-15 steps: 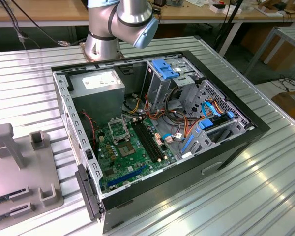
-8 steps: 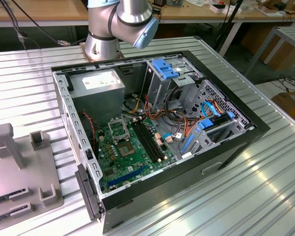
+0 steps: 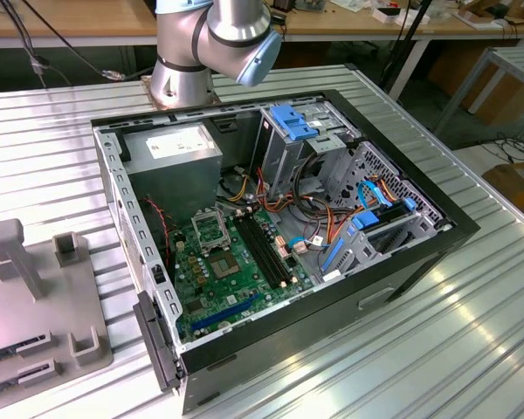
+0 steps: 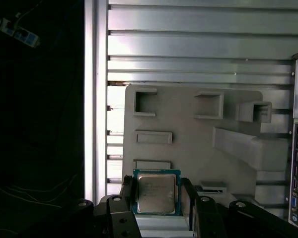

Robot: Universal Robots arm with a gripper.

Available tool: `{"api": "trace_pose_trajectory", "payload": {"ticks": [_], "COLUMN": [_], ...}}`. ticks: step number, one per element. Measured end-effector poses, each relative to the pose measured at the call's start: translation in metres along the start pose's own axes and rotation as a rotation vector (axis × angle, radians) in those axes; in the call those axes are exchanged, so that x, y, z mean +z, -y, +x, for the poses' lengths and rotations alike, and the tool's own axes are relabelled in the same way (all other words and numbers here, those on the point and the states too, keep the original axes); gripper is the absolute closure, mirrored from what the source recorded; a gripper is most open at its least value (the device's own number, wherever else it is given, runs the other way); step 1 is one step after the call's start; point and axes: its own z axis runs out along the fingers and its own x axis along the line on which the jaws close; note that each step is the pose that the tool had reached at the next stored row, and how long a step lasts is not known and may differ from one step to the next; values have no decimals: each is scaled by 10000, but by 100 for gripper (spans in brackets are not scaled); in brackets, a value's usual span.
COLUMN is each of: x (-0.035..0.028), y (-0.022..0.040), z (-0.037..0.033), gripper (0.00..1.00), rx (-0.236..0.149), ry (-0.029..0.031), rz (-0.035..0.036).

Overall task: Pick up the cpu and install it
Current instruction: 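Pick up the cpu and move it towards the insertion slot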

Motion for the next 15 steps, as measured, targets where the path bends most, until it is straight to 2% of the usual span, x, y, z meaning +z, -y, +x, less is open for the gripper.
{"api": "trace_pose_trajectory", "payload": {"ticks": [15], "x": [-52], "y": [0], "z": [1], "gripper": [53], "rx": [0], "ry": [0], "rz": [0]}}
